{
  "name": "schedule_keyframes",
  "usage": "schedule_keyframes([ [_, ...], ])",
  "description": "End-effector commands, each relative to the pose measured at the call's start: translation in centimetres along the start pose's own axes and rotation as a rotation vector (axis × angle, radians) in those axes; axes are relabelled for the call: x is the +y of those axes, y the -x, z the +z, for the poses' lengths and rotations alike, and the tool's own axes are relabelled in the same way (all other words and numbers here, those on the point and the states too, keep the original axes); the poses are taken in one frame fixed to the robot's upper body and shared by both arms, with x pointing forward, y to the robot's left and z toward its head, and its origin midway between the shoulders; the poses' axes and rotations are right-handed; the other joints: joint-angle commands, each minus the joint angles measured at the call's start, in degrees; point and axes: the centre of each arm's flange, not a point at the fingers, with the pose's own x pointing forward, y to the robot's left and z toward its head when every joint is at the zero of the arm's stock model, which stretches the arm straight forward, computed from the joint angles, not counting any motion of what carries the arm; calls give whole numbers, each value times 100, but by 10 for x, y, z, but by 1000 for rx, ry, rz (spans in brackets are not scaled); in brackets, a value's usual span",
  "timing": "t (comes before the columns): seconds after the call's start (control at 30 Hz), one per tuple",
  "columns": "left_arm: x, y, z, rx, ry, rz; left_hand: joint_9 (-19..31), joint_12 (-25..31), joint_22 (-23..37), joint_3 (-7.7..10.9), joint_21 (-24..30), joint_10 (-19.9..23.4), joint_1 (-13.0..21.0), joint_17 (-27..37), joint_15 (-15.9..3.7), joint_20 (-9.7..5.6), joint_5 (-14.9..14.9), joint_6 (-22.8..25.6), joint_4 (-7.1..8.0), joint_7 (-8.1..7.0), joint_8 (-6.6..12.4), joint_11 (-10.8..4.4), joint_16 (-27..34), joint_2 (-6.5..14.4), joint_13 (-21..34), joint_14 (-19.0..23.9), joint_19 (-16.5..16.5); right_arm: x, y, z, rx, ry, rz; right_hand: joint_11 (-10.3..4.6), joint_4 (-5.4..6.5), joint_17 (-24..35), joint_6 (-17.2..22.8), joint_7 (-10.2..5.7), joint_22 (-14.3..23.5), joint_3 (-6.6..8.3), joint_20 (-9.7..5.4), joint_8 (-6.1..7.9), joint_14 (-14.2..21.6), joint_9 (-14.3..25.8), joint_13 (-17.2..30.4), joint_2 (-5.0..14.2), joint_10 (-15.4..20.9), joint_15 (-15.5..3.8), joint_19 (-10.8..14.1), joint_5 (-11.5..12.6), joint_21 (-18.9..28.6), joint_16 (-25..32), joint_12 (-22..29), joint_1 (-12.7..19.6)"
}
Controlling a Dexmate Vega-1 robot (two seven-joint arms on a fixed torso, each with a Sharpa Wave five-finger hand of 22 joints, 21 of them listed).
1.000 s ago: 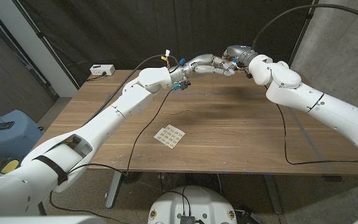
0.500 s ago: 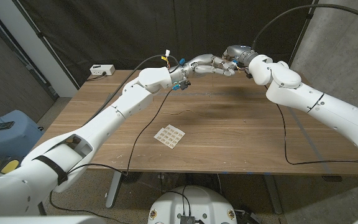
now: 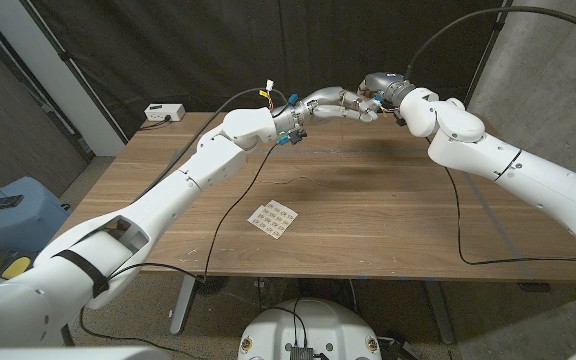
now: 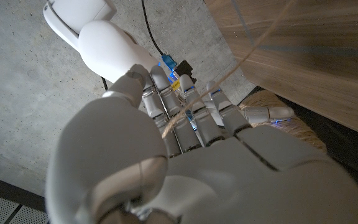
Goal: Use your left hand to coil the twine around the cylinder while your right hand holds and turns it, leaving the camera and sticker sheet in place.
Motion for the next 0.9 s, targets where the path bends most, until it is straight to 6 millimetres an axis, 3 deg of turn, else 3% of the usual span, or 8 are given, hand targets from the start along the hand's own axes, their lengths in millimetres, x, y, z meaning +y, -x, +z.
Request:
schedule_keyframes([
  [0.03,7,3,67,-154,31,-165,32,-364,33,-121,28,-12,13,47,49,3,89,-130,19,15,-151,87,-147,125,326,20,15,26,-41,1,17,-8,69,-491,41,228,403,-350,20,-137,-36,-2,147,12,45,811,546,-746,49,17,-25,-209,1,691],
  [0.3,2,4,57,-121,38,-187,33,-388,33,-120,31,-31,22,46,41,-1,93,-141,12,8,-160,85,-154,126,334,17,22,21,-41,-1,21,-10,59,-494,51,236,405,-338,20,-147,-34,-5,154,9,47,826,530,-737,50,16,-25,-222,-7,680],
  [0.53,-10,7,23,-15,47,-206,35,-450,33,-132,31,-127,32,58,71,4,93,-186,10,6,-184,89,-158,134,342,-3,23,9,-40,-4,23,-5,39,-501,49,233,407,-345,20,-148,-33,-7,157,7,49,833,539,-744,51,17,-25,-241,-6,682],
  [0.77,-25,6,-23,100,76,-217,37,-466,34,-142,39,-125,37,57,74,-13,95,-225,4,-7,-204,81,-170,124,354,-19,43,-6,-37,-5,21,12,12,-493,54,245,408,-342,20,-158,-29,-11,166,3,45,847,538,-749,46,16,-28,-249,-13,675],
  [0.9,-36,5,-37,136,97,-247,37,-481,34,-149,39,-137,41,61,77,-17,93,-225,3,2,-206,69,-167,123,358,-14,43,-13,-36,-6,24,20,0,-496,54,245,405,-353,20,-161,-27,-14,161,1,40,850,547,-743,45,16,-28,-262,-13,674],
])
